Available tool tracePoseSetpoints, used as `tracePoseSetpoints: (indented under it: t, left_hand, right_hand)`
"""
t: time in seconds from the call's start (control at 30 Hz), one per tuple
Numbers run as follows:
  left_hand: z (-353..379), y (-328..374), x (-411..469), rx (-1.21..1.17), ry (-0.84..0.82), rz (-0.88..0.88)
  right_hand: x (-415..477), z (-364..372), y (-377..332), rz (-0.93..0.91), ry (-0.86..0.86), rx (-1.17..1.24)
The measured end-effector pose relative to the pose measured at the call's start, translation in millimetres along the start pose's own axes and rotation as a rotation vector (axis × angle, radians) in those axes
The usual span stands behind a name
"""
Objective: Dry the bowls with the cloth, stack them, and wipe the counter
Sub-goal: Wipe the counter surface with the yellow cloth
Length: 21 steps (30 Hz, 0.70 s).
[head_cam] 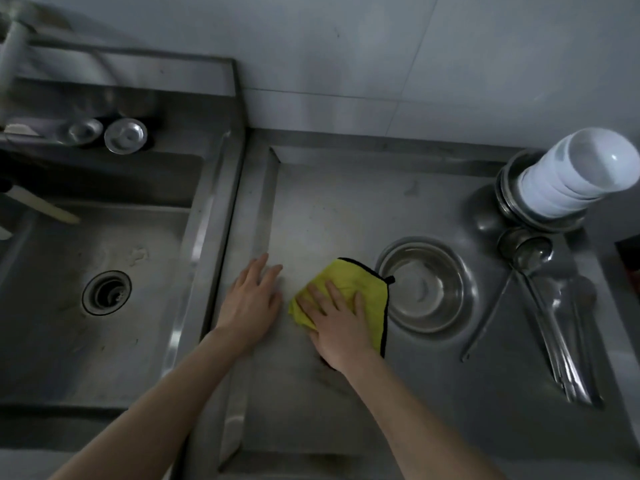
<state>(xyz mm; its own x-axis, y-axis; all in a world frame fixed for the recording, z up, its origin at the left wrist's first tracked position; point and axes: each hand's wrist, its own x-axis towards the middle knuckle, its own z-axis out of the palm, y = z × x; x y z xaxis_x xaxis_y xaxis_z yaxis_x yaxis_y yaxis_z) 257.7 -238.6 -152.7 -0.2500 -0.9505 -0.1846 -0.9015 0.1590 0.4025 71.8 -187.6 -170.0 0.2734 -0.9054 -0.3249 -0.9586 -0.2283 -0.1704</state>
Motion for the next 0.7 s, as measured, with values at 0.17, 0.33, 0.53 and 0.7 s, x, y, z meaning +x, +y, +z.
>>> tracePoseSetpoints:
  t: [0.17, 0.33, 0.53, 0.7]
  left_hand:
    - [-2, 7, 53, 0.017, 0.024, -0.036]
    - [1, 7, 102, 0.048, 0.091, -0.024]
    - [1, 5, 135, 0.073, 0.132, -0.018]
    - [0, -6, 139, 0.049, 0.153, -0.012]
  right_hand:
    - [62, -21, 39, 0.037, 0.046, -0.001]
    - [127, -51, 90, 0.094, 0.065, 0.020]
    - [190, -81, 134, 0.126, 0.072, 0.014]
    - [230, -91, 127, 0.210, 0.069, 0.056]
